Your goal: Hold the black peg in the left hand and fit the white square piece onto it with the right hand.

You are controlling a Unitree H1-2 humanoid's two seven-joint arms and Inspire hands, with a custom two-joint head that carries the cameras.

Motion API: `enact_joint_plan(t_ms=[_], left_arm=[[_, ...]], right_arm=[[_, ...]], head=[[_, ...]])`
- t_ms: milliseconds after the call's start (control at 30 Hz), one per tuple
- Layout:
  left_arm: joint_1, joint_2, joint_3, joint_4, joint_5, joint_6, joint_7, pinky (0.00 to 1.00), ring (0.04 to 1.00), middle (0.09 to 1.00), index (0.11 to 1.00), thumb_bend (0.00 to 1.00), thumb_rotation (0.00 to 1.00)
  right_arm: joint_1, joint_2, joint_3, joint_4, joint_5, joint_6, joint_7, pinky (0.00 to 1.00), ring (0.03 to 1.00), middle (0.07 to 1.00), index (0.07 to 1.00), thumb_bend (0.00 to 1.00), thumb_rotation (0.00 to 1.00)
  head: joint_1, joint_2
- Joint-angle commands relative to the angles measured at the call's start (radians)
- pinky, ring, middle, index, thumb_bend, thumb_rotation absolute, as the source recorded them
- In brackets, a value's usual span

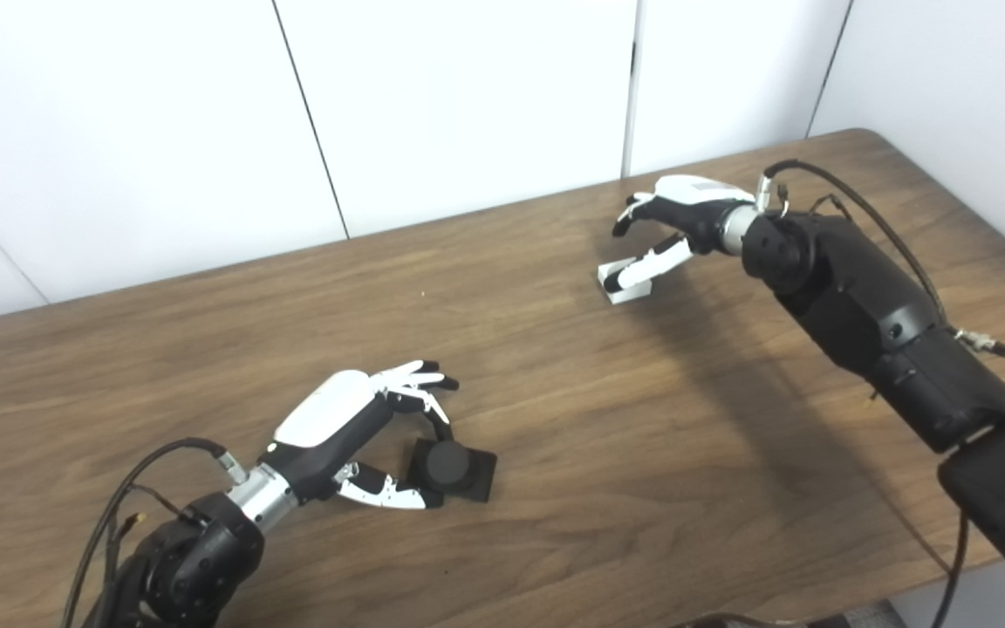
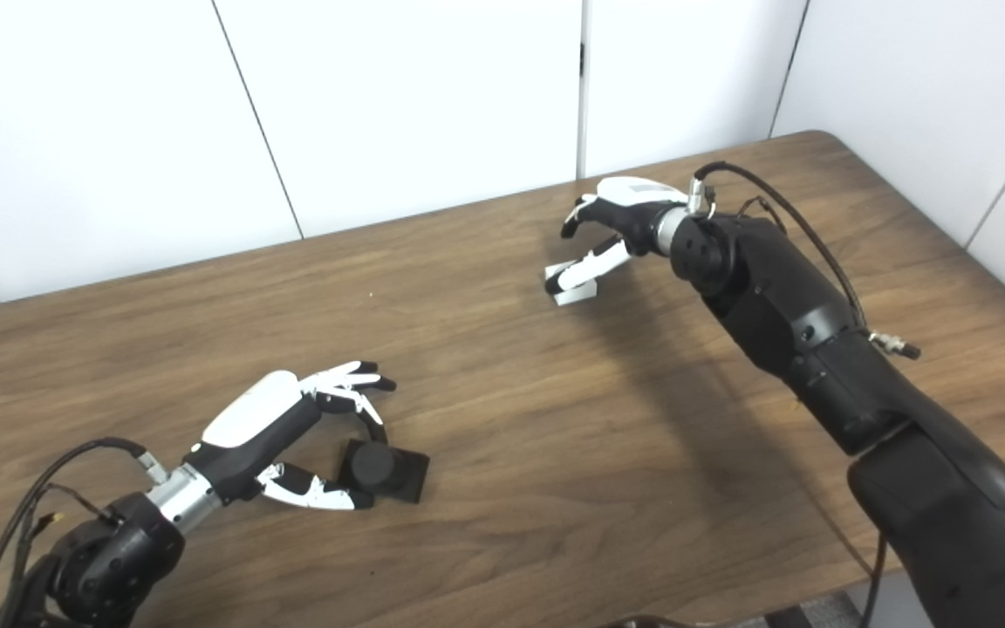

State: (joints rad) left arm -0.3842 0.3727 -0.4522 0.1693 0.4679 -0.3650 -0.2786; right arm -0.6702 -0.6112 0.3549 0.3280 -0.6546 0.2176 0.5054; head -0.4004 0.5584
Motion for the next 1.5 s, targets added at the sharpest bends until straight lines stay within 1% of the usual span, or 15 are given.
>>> enact_joint_plan(t_ms=[0, 167, 367, 567, 667, 833, 900, 1100, 1233, 1467], left_arm=[[0.016, 0.020, -0.014, -0.009, 0.043, 0.020, -0.043, 0.92, 0.947, 0.867, 0.490, 0.52, 0.07], [0.012, 0.021, -0.014, -0.012, 0.037, 0.031, -0.049, 0.93, 0.951, 0.871, 0.490, 0.52, 0.07], [0.014, 0.024, -0.017, -0.014, 0.041, 0.028, -0.046, 0.92, 0.950, 0.869, 0.490, 0.52, 0.07], [0.025, 0.022, -0.014, -0.021, 0.033, 0.030, -0.045, 0.94, 0.952, 0.871, 0.490, 0.52, 0.07], [0.028, 0.022, -0.013, -0.026, 0.034, 0.034, -0.046, 0.96, 0.957, 0.874, 0.490, 0.52, 0.07], [0.028, 0.025, -0.014, -0.028, 0.041, 0.031, -0.044, 0.94, 0.953, 0.871, 0.490, 0.52, 0.07], [0.028, 0.025, -0.014, -0.027, 0.039, 0.030, -0.045, 0.93, 0.953, 0.871, 0.490, 0.52, 0.07], [0.031, 0.023, -0.013, -0.032, 0.036, 0.036, -0.048, 0.94, 0.957, 0.874, 0.490, 0.52, 0.07], [0.032, 0.022, -0.014, -0.032, 0.037, 0.039, -0.048, 0.94, 0.957, 0.875, 0.490, 0.52, 0.07], [0.033, 0.021, -0.016, -0.038, 0.037, 0.046, -0.054, 0.93, 0.957, 0.874, 0.490, 0.52, 0.07]], right_arm=[[-0.055, -0.026, -0.008, -0.012, 0.001, -0.019, 0.002, 1.00, 1.000, 0.983, 0.820, 0.93, 0.70], [-0.049, -0.021, -0.011, -0.009, 0.009, -0.014, 0.015, 1.00, 1.000, 0.988, 0.814, 0.95, 0.62], [-0.043, -0.015, -0.007, 0.000, 0.012, -0.014, 0.021, 1.00, 1.000, 0.988, 0.811, 0.94, 0.54], [-0.037, -0.010, -0.002, 0.026, 0.014, -0.033, 0.005, 1.00, 1.000, 0.982, 0.800, 0.93, 0.46], [-0.033, -0.009, 0.003, 0.034, 0.008, -0.038, -0.006, 1.00, 1.000, 0.979, 0.793, 0.91, 0.41], [-0.027, -0.008, 0.010, 0.050, -0.006, -0.043, -0.028, 1.00, 0.993, 0.971, 0.775, 0.85, 0.33], [-0.024, -0.007, 0.011, 0.055, -0.013, -0.042, -0.042, 1.00, 0.980, 0.958, 0.760, 0.81, 0.29], [-0.014, -0.004, 0.010, 0.072, -0.021, -0.061, -0.103, 0.99, 0.952, 0.925, 0.724, 0.75, 0.27], [-0.009, 0.000, 0.009, 0.080, -0.026, -0.060, -0.142, 0.97, 0.935, 0.907, 0.698, 0.71, 0.25], [-0.004, 0.003, 0.011, 0.082, -0.029, -0.057, -0.166, 0.94, 0.922, 0.886, 0.657, 0.68, 0.24]], head=[[-0.001, 0.001], [0.000, 0.002], [0.010, 0.008], [0.011, 0.011], [0.013, 0.012], [0.014, 0.014], [0.012, 0.014], [0.015, 0.016], [0.016, 0.018], [0.018, 0.021]])
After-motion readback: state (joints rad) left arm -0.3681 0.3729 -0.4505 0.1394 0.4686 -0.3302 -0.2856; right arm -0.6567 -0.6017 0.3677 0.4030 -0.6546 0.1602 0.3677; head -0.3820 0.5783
